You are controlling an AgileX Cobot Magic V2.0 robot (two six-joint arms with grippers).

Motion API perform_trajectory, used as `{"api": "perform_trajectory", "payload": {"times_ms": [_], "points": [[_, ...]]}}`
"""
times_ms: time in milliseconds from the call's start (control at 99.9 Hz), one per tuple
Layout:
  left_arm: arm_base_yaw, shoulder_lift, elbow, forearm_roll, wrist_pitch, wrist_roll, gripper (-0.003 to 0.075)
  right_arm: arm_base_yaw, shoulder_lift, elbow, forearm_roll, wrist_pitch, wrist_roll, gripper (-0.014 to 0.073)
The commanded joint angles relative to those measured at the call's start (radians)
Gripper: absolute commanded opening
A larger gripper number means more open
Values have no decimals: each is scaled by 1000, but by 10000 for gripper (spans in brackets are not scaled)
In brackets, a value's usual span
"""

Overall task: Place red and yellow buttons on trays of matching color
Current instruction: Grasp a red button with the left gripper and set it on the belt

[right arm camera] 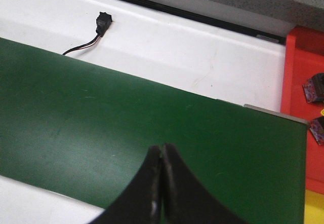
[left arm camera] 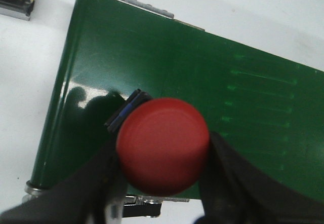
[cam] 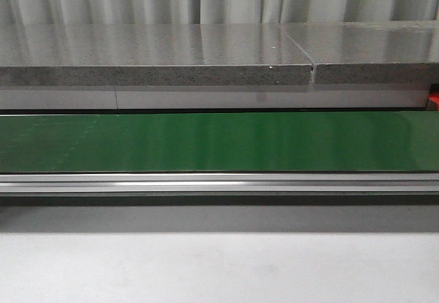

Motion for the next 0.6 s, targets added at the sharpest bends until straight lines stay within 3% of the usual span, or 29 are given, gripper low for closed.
{"api": "perform_trajectory", "payload": {"times_ms": [0,590], "points": [[-15,-36,-32,-9,-42,1,-19,-1,-20,-25,0,-56,-8,-68],[-17,27,-32,3,-40,1,-19,-1,-20,-25,0,-56,-8,-68]]}}
